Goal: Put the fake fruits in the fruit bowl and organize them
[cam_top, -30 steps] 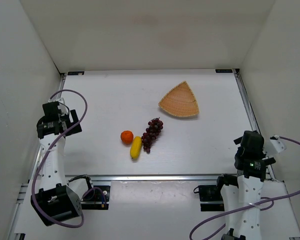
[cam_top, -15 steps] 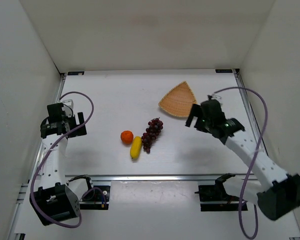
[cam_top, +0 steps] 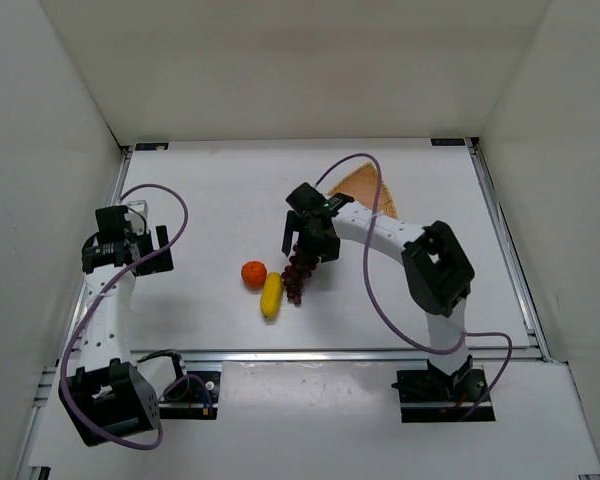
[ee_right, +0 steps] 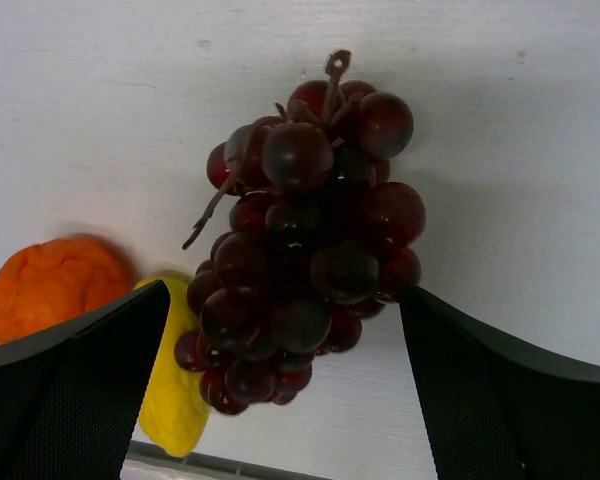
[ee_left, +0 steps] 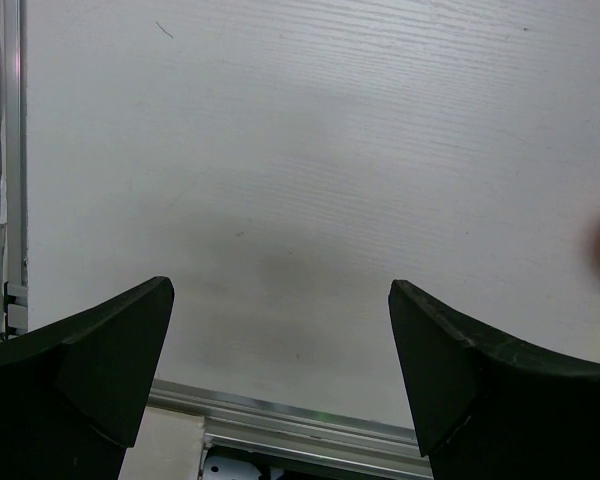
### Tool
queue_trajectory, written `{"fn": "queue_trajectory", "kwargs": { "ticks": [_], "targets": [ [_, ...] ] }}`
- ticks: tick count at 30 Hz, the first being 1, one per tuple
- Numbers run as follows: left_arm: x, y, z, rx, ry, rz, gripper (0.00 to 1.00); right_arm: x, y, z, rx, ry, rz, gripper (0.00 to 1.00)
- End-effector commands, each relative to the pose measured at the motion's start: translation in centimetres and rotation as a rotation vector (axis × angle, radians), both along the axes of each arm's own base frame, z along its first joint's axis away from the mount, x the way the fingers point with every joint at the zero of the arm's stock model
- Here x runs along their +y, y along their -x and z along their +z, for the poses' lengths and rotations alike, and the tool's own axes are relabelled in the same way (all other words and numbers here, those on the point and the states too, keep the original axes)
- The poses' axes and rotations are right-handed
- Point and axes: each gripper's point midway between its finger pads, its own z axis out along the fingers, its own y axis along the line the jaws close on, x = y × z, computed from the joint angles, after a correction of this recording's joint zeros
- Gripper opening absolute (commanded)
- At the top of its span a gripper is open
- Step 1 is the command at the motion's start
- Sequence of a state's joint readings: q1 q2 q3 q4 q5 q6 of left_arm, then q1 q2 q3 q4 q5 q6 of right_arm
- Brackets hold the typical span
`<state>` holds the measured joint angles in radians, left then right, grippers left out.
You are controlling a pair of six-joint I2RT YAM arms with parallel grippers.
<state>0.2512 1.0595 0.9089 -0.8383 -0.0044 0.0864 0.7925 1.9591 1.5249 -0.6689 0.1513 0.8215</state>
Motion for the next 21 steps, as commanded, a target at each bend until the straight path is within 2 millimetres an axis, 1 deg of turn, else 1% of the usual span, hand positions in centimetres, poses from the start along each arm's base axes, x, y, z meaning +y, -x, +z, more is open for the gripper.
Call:
{"fn": "queue_trajectory", "kwargs": {
  "ticks": [1,2,4,5,6,8,9,10,11,12,13,15,16,17,18,19,20,21],
  "targets": [
    [0.0,0.0,-0.2,0.008,-0.004,-0.005,1.0,0.6,1.1,-0.4,0.084,0.044,-0.031,1.0],
    [0.0,0.0,-0.5,0.017,-0.002,-0.005,1.0,0.5,1.3,-1.8,0.116,0.073,-0.043,1.0],
    [0.1,-0.2,-0.4,0.008,-0.004,-0.005,1.0,0.5,1.4,-2.8,0.142,0.094,-0.057,1.0],
    [0.1,-0.2,-0.6,0.017,-0.002,-0.005,1.0,-0.1,1.6,-4.1,0.179,0.119,-0.065,1.0],
    [0.1,-0.2,-0.6,0.017,-0.002,-0.005,1.0,0.0,1.8,-4.5,0.195,0.12,-0.062,1.0],
    [0.1,-0.2,-0.8,0.026,0.0,-0.005,1.0,-0.5,1.5,-5.3,0.233,0.113,-0.079,0.86],
    [0.1,-0.2,-0.8,0.026,0.0,-0.005,1.0,-0.4,1.4,-5.3,0.226,0.109,-0.07,0.8],
    [0.1,-0.2,-0.8,0.026,0.0,-0.005,1.0,-0.4,1.4,-5.3,0.224,0.111,-0.061,0.7],
    [0.1,-0.2,-0.8,0.026,0.0,-0.005,1.0,-0.1,1.0,-4.7,0.197,0.095,-0.032,0.66],
    [0.1,-0.2,-1.0,0.035,0.003,-0.005,1.0,-0.3,0.8,-4.6,0.18,0.1,-0.018,0.62],
    [0.1,-0.2,-1.0,0.035,0.003,-0.005,1.0,0.2,0.9,-3.9,0.158,0.086,0.009,0.54],
    [0.1,-0.2,-1.0,0.035,0.003,-0.005,1.0,0.0,0.5,-3.0,0.122,0.092,0.045,0.43],
    [-0.2,-0.3,-1.3,0.045,0.005,-0.015,1.0,0.0,0.3,-1.7,0.073,0.096,0.057,0.37],
    [-0.1,-0.5,-0.9,0.039,-0.007,-0.017,1.0,-0.3,-0.1,-0.8,0.041,0.104,0.077,0.37],
    [-0.1,-0.5,-1.2,0.054,-0.02,-0.029,1.0,-0.5,-0.4,0.0,0.01,0.108,0.085,0.37],
    [-0.4,-0.9,-1.1,0.063,-0.043,-0.057,1.0,-0.4,-1.1,2.3,-0.054,0.085,0.092,0.36],
    [-0.7,-0.9,-1.1,0.065,-0.054,-0.068,1.0,-0.7,-1.4,3.3,-0.09,0.096,0.114,0.36],
    [-0.8,-1.3,-1.1,0.075,-0.072,-0.092,1.0,-1.8,-2.4,5.5,-0.159,0.101,0.091,0.36]
  ]
}}
